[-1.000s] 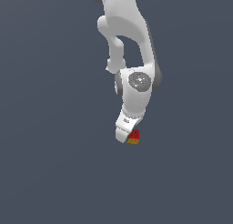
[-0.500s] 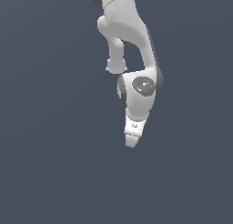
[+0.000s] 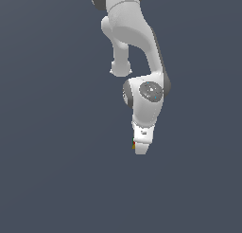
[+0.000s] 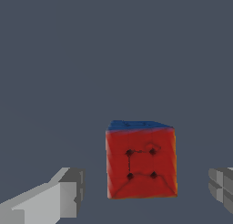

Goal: Pick up the object and move it to a goal position.

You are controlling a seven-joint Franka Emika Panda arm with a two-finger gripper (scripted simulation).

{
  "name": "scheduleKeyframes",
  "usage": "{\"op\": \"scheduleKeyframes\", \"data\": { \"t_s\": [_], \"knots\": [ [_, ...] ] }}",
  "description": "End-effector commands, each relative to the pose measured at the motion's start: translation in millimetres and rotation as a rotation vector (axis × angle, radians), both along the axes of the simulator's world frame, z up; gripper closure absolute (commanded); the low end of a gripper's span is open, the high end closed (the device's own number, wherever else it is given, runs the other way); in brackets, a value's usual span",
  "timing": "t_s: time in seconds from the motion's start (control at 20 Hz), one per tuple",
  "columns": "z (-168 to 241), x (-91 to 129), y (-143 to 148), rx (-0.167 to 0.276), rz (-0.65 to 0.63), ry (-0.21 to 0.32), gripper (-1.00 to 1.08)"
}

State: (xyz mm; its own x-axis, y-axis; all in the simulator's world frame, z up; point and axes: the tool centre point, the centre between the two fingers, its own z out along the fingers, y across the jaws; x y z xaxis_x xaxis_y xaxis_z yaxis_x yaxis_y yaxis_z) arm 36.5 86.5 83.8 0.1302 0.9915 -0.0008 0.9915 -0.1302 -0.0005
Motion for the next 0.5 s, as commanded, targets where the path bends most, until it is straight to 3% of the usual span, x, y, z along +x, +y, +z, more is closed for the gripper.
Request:
{"op": "scheduleKeyframes", "data": {
  "t_s": [0.0,0.45],
  "knots": [
    [-0.4,0.4,0.7,0.001,0.012,-0.001,-0.92],
    [-19.3,-0.4,0.7,0.000,0.010,0.000,-0.92]
  ]
}}
